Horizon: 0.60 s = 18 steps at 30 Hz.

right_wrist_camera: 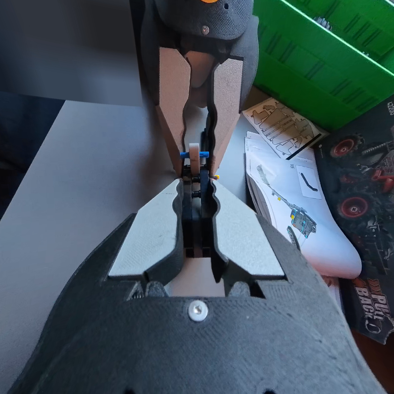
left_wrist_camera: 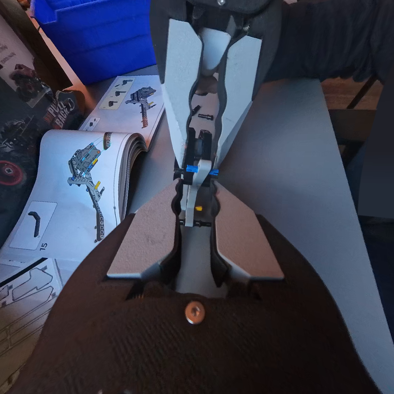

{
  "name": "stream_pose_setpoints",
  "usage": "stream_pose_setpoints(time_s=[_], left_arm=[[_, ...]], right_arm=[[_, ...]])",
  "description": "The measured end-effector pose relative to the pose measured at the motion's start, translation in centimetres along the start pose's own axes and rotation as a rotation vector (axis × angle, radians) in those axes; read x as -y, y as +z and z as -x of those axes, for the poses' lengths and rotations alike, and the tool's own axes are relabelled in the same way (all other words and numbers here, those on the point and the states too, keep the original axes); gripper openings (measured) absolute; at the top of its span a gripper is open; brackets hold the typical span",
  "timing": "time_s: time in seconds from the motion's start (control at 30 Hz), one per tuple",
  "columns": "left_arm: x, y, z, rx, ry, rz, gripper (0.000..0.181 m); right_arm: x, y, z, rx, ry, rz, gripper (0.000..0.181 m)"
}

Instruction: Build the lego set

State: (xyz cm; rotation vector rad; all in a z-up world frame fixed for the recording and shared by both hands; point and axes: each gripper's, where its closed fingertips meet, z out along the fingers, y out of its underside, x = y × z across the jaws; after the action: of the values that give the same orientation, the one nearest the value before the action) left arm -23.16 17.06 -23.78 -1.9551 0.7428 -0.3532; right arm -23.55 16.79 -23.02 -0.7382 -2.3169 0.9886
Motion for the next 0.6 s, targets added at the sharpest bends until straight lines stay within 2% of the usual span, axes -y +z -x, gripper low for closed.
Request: stream_pose_setpoints(time_s=[0.07,0.2,0.27,0.4,0.5,0.6], left_arm=[[0.2,0.0,0.2,-0.001,-0.032,-0.012,0.022],[-0.1,-0.2,1.1,0.033,-0.041,-0.008,0.022],[-0.2,-0.4,1.3,0.029,-0.057,-0.001,0.022],[-0.3,-0.7,1.5,0.008,-0.089,-0.001,0.022],[-0.4,-0.8,1.6,-0.011,-0.103,-0.01,0.022],[-0.4,-0.9,1.8,-0.021,-0.133,-0.013,0.022]], right_arm=[[0.0,-0.2,-0.5,-0.029,0.031,-0.022,0.022],[0.4,-3.1,-1.7,-0.049,0.101,-0.132,0.042],[-0.6,-4.4,-2.5,-0.057,0.153,-0.165,0.056],[-3.4,-3.6,-2.5,0.031,0.277,-0.139,0.06],[-4.2,-2.2,-2.1,0.04,0.246,-0.1,0.052],[-3.3,-1.9,-1.9,0.017,0.191,-0.122,0.034]])
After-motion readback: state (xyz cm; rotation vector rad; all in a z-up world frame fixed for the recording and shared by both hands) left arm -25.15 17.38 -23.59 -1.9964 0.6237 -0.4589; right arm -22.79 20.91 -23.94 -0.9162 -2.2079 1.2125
